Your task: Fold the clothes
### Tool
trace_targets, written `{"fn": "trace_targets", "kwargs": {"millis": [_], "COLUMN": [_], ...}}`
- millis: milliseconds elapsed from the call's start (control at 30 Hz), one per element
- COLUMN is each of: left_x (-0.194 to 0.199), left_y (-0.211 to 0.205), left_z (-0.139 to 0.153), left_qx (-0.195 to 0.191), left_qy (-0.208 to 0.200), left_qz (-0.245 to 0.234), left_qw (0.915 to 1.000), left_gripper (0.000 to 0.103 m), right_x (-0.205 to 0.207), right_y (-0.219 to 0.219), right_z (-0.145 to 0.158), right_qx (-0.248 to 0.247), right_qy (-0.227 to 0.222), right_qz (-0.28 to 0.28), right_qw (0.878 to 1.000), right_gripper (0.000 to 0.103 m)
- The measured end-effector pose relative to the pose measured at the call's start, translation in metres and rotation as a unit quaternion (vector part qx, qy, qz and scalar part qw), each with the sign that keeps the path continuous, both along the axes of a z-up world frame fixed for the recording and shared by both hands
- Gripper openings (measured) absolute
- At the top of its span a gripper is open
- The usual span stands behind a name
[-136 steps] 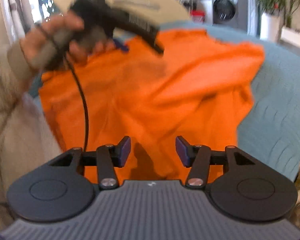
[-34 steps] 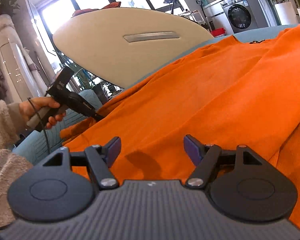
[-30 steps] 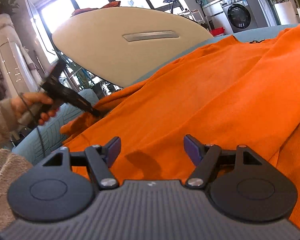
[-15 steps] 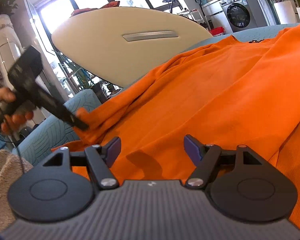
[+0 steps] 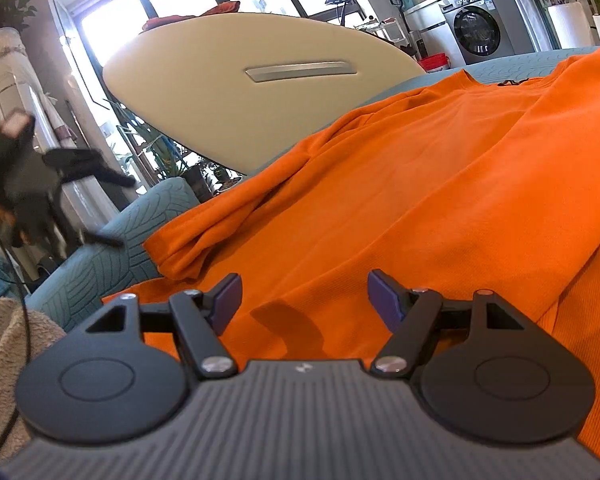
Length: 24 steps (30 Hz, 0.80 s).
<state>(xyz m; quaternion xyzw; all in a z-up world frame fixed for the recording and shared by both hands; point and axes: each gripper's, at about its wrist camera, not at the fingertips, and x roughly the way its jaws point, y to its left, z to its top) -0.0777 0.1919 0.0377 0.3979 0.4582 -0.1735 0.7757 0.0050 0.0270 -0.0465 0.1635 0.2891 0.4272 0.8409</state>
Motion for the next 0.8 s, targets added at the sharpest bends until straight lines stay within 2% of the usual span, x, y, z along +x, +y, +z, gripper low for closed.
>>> {"fn": "trace_targets", "kwargs": {"millis": [100, 167, 200, 233, 267, 333, 433, 500, 567, 600, 633, 667, 733, 800], "left_x": [0.026, 0.042, 0.048, 0.056, 0.063, 0.065, 0.056, 0.046, 0.034, 0.030, 0.026, 0.024, 0.022, 0.018], "left_y": [0.005, 0.008, 0.009, 0.010, 0.011, 0.011, 0.003, -0.002, -0.004, -0.005, -0.008, -0.006, 0.000, 0.005], "left_z": [-0.010, -0.017, -0.022, -0.026, -0.025, -0.008, 0.041, 0.079, 0.103, 0.099, 0.090, 0.083, 0.056, 0.053], "left_qx": [-0.009, -0.015, -0.012, -0.010, -0.012, -0.042, -0.137, -0.240, -0.343, -0.337, -0.307, -0.287, -0.219, -0.206], "left_qy": [0.008, 0.035, 0.061, 0.090, 0.120, 0.131, 0.126, 0.129, 0.144, 0.148, 0.152, 0.152, 0.156, 0.144], "left_qz": [0.020, 0.048, 0.071, 0.100, 0.141, 0.187, 0.231, 0.248, 0.258, 0.266, 0.286, 0.297, 0.338, 0.345], "left_qw": [0.9997, 0.9981, 0.9955, 0.9909, 0.9827, 0.9727, 0.9548, 0.9295, 0.8916, 0.8909, 0.8948, 0.8980, 0.9020, 0.9042], "left_gripper": [0.080, 0.072, 0.050, 0.036, 0.034, 0.014, 0.014, 0.016, 0.037, 0.059, 0.075, 0.076, 0.075, 0.076], "right_x": [0.000, 0.001, 0.001, 0.001, 0.001, 0.001, 0.001, 0.001, 0.001, 0.000, 0.000, 0.000, 0.000, 0.000], "right_y": [0.000, -0.001, -0.001, -0.001, -0.001, -0.001, -0.001, 0.000, 0.000, 0.000, 0.000, 0.001, 0.001, 0.001], "right_z": [-0.001, -0.001, -0.002, -0.002, -0.002, -0.002, -0.001, 0.000, 0.000, 0.000, 0.001, 0.001, 0.001, 0.001], "right_qx": [0.002, 0.006, 0.007, 0.008, 0.010, 0.009, 0.007, 0.006, 0.006, 0.005, 0.005, 0.004, 0.003, 0.005], "right_qy": [0.000, 0.001, 0.001, 0.002, 0.002, 0.002, 0.003, 0.003, 0.003, 0.003, 0.003, 0.003, 0.003, 0.004], "right_qz": [0.000, 0.001, 0.001, 0.001, 0.001, 0.001, 0.000, 0.000, 0.000, 0.000, 0.000, 0.000, 0.000, -0.001], "right_qw": [1.000, 1.000, 1.000, 1.000, 1.000, 1.000, 1.000, 1.000, 1.000, 1.000, 1.000, 1.000, 1.000, 1.000], "right_gripper": [0.072, 0.071, 0.071, 0.071, 0.072, 0.071, 0.071, 0.071, 0.071, 0.071, 0.071, 0.071, 0.071, 0.071]}}
